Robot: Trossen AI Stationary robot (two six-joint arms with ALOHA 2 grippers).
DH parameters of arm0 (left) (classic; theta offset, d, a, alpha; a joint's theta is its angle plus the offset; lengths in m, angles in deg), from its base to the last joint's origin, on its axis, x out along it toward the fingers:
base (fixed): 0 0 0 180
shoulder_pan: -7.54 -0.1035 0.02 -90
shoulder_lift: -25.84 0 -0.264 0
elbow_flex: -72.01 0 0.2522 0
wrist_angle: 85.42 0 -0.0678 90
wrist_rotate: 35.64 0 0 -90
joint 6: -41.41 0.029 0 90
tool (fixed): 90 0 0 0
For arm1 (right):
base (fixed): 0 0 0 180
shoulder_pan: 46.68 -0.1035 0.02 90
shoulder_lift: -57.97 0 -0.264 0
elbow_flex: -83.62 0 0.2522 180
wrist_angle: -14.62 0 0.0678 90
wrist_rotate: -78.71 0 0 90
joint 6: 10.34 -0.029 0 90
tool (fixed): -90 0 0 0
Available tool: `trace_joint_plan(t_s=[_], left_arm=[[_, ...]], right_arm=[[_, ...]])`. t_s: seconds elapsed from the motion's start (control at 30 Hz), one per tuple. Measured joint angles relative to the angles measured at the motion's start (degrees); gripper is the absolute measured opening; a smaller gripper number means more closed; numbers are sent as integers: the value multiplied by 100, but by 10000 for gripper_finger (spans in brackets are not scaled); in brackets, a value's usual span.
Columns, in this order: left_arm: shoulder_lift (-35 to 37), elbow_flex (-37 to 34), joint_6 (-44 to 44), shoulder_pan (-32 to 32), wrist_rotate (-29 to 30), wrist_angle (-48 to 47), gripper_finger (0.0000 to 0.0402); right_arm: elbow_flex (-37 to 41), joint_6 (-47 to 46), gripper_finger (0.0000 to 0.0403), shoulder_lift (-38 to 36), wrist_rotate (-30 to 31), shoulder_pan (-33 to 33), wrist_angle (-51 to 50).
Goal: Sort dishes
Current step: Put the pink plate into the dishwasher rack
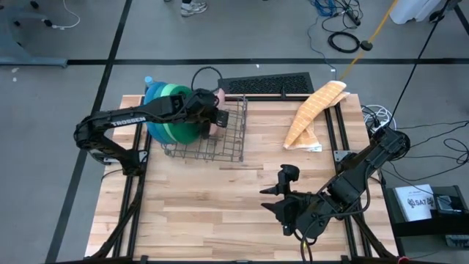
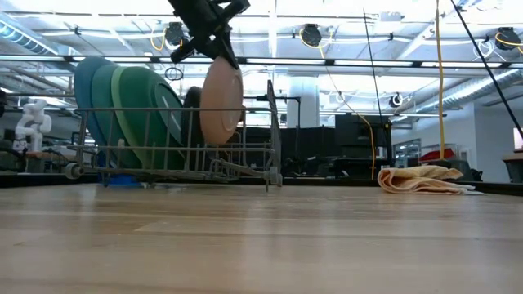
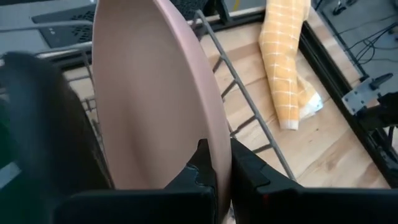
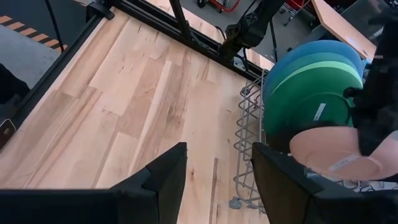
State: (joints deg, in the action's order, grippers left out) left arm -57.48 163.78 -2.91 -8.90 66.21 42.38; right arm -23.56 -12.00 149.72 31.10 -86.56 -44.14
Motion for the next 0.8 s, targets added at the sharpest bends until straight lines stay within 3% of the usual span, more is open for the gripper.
trace_joint_plan(t_s=[0.27,0.47,0.67,0.8], left_arm=[[612,-66,98,1,339,-259,12],[696,-65,86,11,423,-660,12],[694,-70,235,87,458,-4,12],[650,-67,279,87,370,-43,12]], right_arm=[[0,-27,173,0,2,2,3],[0,-27,173,0,126,9,60],[0,-25,173,-2,151,11,136],[0,-25,173,-2,151,9,153]])
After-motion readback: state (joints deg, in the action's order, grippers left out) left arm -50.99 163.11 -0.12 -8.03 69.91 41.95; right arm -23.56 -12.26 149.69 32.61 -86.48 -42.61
